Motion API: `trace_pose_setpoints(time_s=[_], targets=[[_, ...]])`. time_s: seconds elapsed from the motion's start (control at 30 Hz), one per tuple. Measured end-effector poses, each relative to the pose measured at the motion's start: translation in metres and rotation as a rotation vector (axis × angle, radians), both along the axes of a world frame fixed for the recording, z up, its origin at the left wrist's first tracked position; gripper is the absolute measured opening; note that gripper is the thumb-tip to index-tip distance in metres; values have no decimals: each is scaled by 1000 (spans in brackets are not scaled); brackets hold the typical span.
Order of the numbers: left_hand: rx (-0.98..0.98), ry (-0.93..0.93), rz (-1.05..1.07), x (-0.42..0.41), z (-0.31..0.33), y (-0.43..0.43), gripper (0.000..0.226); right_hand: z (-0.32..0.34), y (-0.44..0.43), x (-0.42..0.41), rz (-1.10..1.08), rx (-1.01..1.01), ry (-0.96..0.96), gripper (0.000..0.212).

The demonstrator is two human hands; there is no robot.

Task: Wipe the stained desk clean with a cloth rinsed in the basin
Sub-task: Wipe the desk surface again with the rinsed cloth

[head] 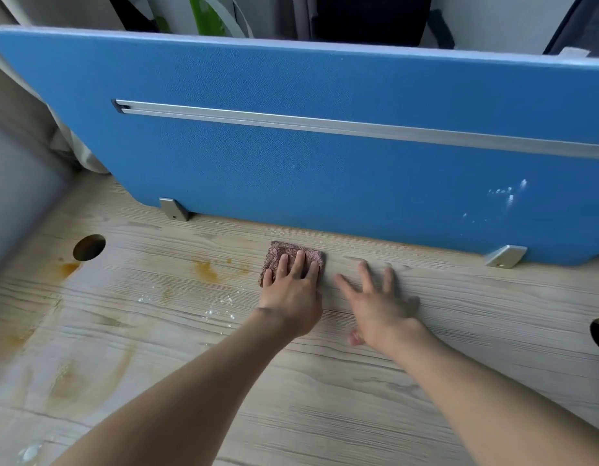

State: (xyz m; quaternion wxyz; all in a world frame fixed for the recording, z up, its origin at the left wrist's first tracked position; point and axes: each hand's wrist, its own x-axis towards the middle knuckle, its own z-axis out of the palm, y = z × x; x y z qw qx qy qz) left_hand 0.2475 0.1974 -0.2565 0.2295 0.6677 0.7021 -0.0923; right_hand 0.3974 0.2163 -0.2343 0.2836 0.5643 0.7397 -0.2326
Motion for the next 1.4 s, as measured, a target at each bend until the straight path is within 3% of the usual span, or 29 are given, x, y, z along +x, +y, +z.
trace_pose_setpoints(time_s=[0.37,0.53,0.73,0.9,1.1,1.23,1.4], targets=[[-55,-1,40,10,5,25,64,-1,3,0,1,-5,-16,111],[-32,7,-79,11,1,10,67,0,5,-3,-18,-32,-9,113],[-23,8,-5,4,2,39,67,0,4,-2,1,-25,-19,110],[-10,8,-110,6,-1,18,66,1,5,-2,-4,-38,-15,112],[-8,3,-20,-2,0,36,67,5,-1,-17,25,-23,-3,106],[-27,28,-100,-17,-1,16,69,5,-17,-38,35,-107,45,125],[-40,34,-19,-41,1,24,69,-9,-24,-42,60,-21,-4,122]])
